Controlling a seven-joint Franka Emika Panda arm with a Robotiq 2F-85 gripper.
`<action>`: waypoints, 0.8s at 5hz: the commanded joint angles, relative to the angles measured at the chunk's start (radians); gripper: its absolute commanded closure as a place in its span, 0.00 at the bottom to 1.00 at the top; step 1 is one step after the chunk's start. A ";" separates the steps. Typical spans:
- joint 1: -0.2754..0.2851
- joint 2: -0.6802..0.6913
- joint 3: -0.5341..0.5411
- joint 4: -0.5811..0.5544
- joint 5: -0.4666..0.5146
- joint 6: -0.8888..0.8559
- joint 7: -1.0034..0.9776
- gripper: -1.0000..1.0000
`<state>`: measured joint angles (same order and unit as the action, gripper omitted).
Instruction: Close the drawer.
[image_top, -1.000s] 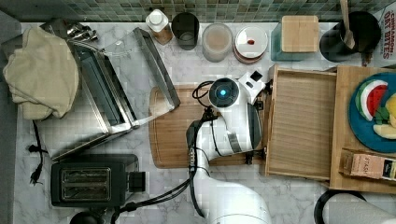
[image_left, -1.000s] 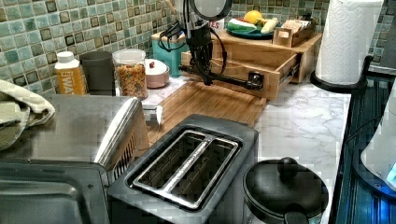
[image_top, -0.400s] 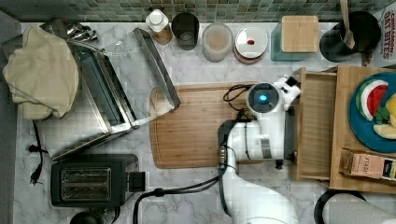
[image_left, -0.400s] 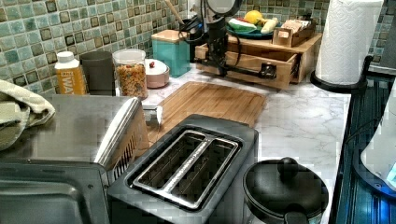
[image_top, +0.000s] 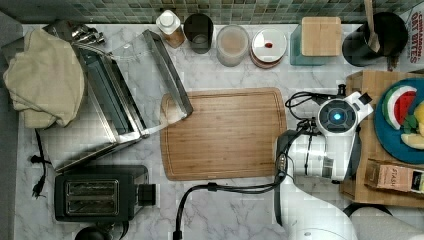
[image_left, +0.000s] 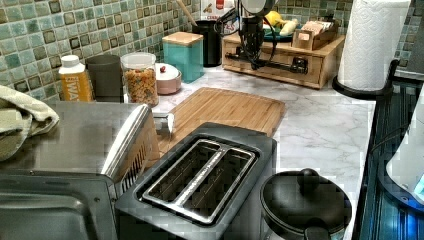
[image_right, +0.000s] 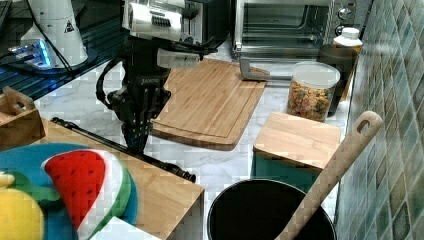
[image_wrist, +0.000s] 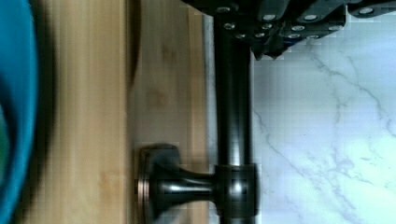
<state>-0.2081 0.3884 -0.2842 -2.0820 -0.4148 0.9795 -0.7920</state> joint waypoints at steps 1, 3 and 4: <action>-0.130 0.006 -0.162 0.168 -0.052 -0.069 -0.076 1.00; -0.129 0.006 -0.162 0.168 -0.052 -0.069 -0.076 1.00; -0.143 0.004 -0.148 0.168 -0.061 -0.071 -0.071 1.00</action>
<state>-0.1827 0.4016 -0.2922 -2.0547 -0.4363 0.9272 -0.8101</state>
